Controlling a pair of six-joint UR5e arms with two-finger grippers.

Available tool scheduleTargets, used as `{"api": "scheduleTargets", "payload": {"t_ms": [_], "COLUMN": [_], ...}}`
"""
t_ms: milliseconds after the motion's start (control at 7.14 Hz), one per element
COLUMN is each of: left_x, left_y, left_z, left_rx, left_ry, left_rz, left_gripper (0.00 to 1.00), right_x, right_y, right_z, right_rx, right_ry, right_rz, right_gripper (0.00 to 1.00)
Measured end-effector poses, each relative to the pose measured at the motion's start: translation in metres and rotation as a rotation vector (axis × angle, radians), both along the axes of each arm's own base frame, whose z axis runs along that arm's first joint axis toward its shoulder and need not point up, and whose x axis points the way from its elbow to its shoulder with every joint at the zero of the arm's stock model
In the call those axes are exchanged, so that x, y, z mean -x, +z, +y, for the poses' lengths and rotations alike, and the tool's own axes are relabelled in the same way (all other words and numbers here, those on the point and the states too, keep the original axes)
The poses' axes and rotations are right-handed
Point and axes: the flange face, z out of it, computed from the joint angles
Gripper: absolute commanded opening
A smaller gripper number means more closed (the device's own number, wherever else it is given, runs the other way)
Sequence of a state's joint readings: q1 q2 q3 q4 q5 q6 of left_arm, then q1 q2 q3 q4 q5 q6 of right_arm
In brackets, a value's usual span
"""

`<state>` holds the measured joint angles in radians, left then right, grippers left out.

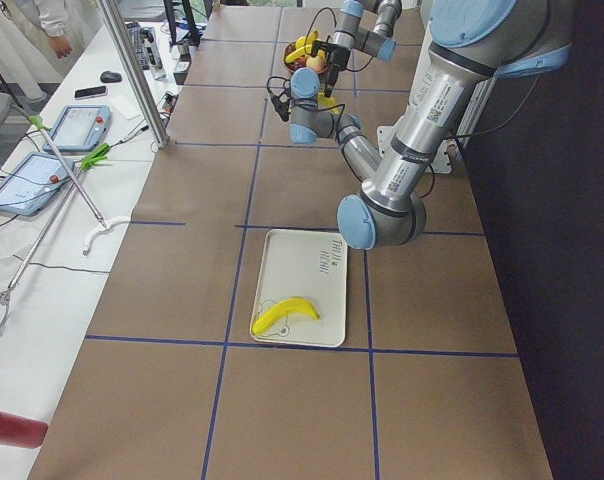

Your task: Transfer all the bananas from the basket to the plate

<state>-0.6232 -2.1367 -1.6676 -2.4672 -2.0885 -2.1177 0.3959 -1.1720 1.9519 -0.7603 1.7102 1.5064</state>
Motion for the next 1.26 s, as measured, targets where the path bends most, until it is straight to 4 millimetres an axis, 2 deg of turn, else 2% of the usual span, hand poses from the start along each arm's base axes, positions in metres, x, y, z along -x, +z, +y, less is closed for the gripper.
{"api": "scheduleTargets", "payload": {"t_ms": [140,420,700,840,1120,1260], "left_x": [0.011,0.050,0.116,0.151,0.218,0.245], "left_y": [0.021,0.083,0.174,0.227,0.329,0.370], "left_z": [-0.008,-0.031,-0.051,-0.049,-0.034,-0.031], "left_rx": [0.005,0.007,0.025,-0.003,-0.058,-0.052], "left_ry": [-0.018,-0.074,-0.138,-0.140,-0.130,-0.131], "left_rz": [-0.028,-0.113,-0.238,-0.318,-0.479,-0.542], "left_gripper": [0.00,0.00,0.00,0.00,0.04,0.20], "right_x": [-0.015,-0.052,-0.068,-0.072,-0.082,-0.084], "right_y": [0.013,0.043,0.067,0.079,0.095,0.098], "right_z": [-0.013,-0.053,-0.085,-0.096,-0.111,-0.113], "right_rx": [0.010,0.054,0.050,0.036,0.014,0.006], "right_ry": [-0.021,-0.059,-0.091,-0.102,-0.118,-0.122], "right_rz": [0.023,0.121,0.292,0.382,0.489,0.504], "right_gripper": [1.00,1.00,1.00,1.00,1.00,1.00]}}
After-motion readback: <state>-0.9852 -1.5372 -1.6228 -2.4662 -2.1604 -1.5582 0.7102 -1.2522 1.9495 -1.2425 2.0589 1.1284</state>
